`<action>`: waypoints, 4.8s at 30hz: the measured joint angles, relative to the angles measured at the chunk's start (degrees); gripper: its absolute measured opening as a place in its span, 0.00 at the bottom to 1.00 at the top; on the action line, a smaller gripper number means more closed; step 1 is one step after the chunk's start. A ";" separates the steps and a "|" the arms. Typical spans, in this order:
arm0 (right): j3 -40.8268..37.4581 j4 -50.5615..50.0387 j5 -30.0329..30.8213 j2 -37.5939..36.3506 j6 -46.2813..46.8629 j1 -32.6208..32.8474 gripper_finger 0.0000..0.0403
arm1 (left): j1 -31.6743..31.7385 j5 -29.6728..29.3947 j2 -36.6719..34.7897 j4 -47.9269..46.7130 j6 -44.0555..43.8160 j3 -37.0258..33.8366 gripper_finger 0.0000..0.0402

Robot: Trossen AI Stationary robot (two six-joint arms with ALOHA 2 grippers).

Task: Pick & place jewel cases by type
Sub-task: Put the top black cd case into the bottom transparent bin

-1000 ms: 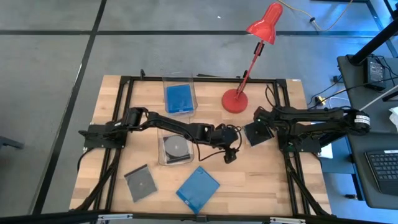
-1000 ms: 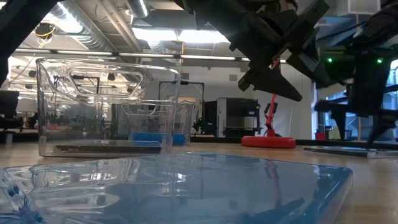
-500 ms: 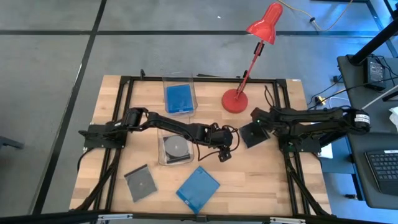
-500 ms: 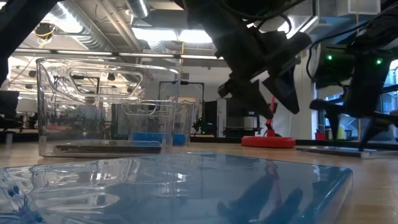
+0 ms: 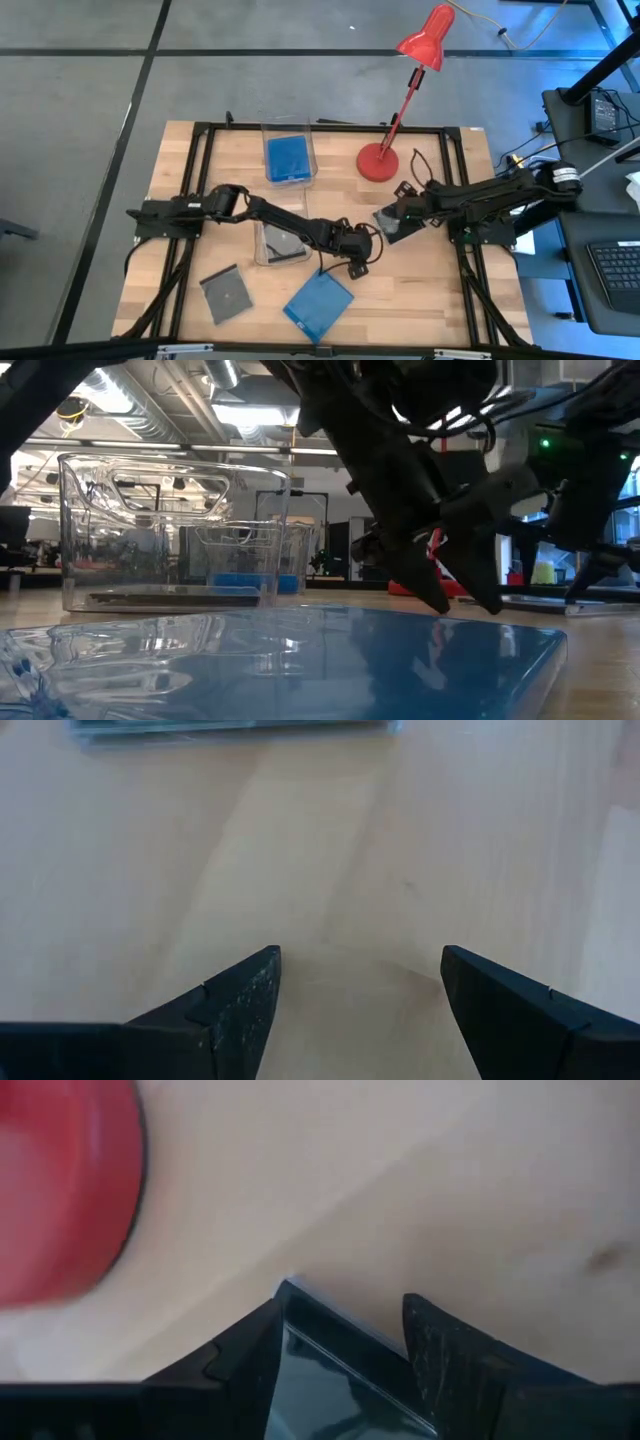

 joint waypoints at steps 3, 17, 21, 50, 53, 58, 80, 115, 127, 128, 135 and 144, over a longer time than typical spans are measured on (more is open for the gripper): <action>4.01 0.63 -2.71 3.80 2.72 2.94 0.52 | -0.53 -0.44 0.23 0.00 -0.04 0.07 0.68; 20.62 -6.98 -3.10 23.14 4.43 11.47 0.52 | -1.45 0.01 0.01 -4.61 0.07 0.15 0.68; 23.40 -7.31 -5.99 24.04 4.39 13.37 0.52 | -2.30 -0.09 -0.08 -6.71 -1.47 0.13 0.68; 24.69 -17.25 -8.22 20.08 7.54 17.77 0.52 | -3.16 1.76 -1.18 -15.00 11.02 0.07 0.68; 24.64 -16.46 -6.01 17.51 3.40 18.21 0.52 | -3.22 1.51 -1.18 -15.02 11.07 0.04 0.68; 24.64 -16.08 -4.55 12.63 -8.38 18.64 0.52 | -3.92 -1.70 -1.18 -15.00 14.57 0.04 0.68; 4.90 15.09 -16.07 -6.35 -50.77 18.37 0.52 | -6.68 -19.18 -2.51 -17.51 30.87 -0.37 0.68; -19.84 38.51 -12.75 -18.81 -37.58 18.58 0.52 | -5.85 -20.42 0.14 -4.36 53.94 0.04 0.68; -19.88 39.00 -12.75 -18.61 -36.11 18.58 0.52 | -4.87 -19.13 0.29 -2.09 52.24 -0.01 0.68; -19.88 39.04 -12.79 -18.51 -35.97 18.58 0.52 | -4.76 -18.74 0.31 -1.84 52.03 -0.02 0.68; -20.16 42.83 -12.95 -17.35 -37.39 18.56 0.53 | -4.33 -17.90 0.29 -1.47 51.95 -0.06 0.68; -20.25 44.57 -16.52 -17.37 -42.45 18.54 0.53 | -4.29 -16.67 0.22 -2.02 51.85 -0.06 0.68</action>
